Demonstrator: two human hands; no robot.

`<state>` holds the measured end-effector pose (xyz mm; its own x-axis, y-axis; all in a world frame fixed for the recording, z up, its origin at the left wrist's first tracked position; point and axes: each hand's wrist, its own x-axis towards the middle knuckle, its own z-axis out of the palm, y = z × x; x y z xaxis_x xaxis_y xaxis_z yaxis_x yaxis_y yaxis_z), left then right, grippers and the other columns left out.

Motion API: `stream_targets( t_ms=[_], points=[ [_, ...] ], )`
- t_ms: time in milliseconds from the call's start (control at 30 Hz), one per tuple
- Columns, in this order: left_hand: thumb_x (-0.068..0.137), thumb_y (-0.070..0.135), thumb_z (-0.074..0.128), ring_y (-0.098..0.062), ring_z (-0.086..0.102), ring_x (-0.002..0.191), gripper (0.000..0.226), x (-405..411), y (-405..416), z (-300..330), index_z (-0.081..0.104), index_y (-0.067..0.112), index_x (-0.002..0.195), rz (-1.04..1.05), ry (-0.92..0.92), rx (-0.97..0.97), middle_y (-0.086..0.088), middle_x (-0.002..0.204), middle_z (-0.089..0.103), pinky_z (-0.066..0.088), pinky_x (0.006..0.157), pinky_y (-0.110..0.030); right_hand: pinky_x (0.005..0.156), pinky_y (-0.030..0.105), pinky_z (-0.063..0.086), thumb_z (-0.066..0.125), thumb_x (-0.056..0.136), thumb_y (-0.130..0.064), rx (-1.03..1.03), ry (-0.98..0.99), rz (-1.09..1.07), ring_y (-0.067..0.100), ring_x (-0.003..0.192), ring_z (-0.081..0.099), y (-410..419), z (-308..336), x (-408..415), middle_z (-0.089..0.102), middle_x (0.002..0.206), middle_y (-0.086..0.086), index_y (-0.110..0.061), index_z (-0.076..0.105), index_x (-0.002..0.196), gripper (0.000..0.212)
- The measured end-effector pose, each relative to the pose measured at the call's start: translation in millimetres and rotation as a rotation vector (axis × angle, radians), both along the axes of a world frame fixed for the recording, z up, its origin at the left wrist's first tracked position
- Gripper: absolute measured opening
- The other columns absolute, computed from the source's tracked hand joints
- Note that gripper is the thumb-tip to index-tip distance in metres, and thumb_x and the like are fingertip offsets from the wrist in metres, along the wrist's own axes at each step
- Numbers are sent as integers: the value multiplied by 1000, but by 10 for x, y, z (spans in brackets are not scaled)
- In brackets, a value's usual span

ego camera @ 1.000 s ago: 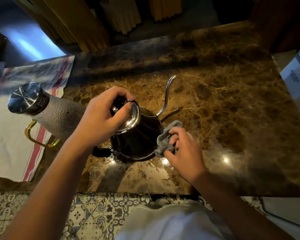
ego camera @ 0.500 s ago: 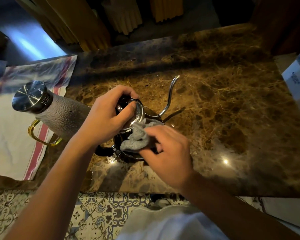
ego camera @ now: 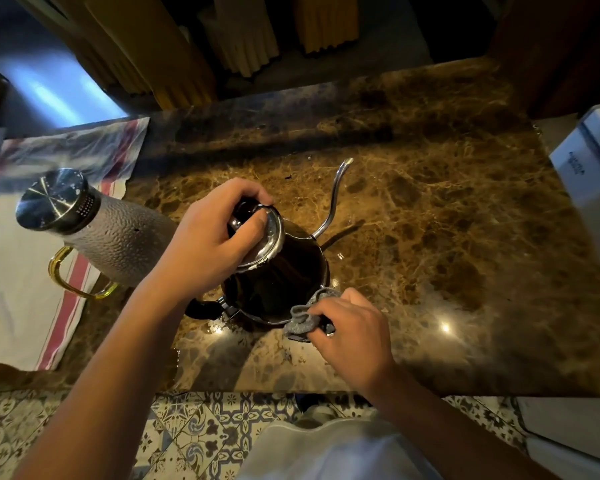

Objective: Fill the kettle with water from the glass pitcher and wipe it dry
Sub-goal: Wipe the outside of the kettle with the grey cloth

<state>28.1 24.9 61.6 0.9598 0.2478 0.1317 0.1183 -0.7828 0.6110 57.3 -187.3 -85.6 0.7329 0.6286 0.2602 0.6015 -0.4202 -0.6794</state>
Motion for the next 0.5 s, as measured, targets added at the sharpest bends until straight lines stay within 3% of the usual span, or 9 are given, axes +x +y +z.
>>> stream_targets(
  t_ms=[67,133,200,267,367,433,500],
  points=[
    [98,28,54,-6,62,107,24,5,-11,2,59,24,121,3,-4,10,8,118,66,48,87,-17,52,30,51,92,65,-23,-41,38,-46,13,76,58,-54,28,42,70,78,-16,-30,74,86,28],
    [98,28,53,-6,62,107,24,4,-23,1,59,24,121,9,2,12,7,118,66,48,87,-18,65,35,56,90,71,-21,-64,66,-78,15,88,58,-115,29,155,72,93,-13,-28,75,92,27],
    [98,28,53,-6,62,106,24,-1,-33,8,59,24,121,18,8,3,8,117,66,50,86,-21,81,33,54,84,79,-21,-68,131,-124,14,102,54,-179,66,336,69,111,-11,-26,72,91,17],
    [98,28,52,-7,62,105,23,-1,-57,2,59,25,120,39,1,6,7,116,66,50,85,-21,81,24,50,77,84,-20,17,260,-196,8,105,53,-221,167,552,66,117,-14,-29,63,81,17],
    [98,28,52,-8,60,101,21,20,-148,-55,61,26,116,141,-56,77,9,113,65,46,83,-21,57,18,46,72,86,-13,193,442,-269,7,76,63,-166,389,852,71,90,-3,-22,61,85,14],
    [99,33,50,-6,57,102,23,19,-210,-86,63,26,117,233,-87,160,9,116,65,41,80,-19,56,28,47,70,87,-15,201,321,-284,15,69,62,-50,501,1003,67,79,-3,-20,59,87,11],
    [102,37,49,-3,54,102,26,-11,-254,-73,65,26,119,294,-86,243,6,120,64,39,77,-20,60,32,47,68,89,-19,199,226,-263,16,74,62,78,591,1101,66,80,-7,-22,60,91,8]
  ],
)
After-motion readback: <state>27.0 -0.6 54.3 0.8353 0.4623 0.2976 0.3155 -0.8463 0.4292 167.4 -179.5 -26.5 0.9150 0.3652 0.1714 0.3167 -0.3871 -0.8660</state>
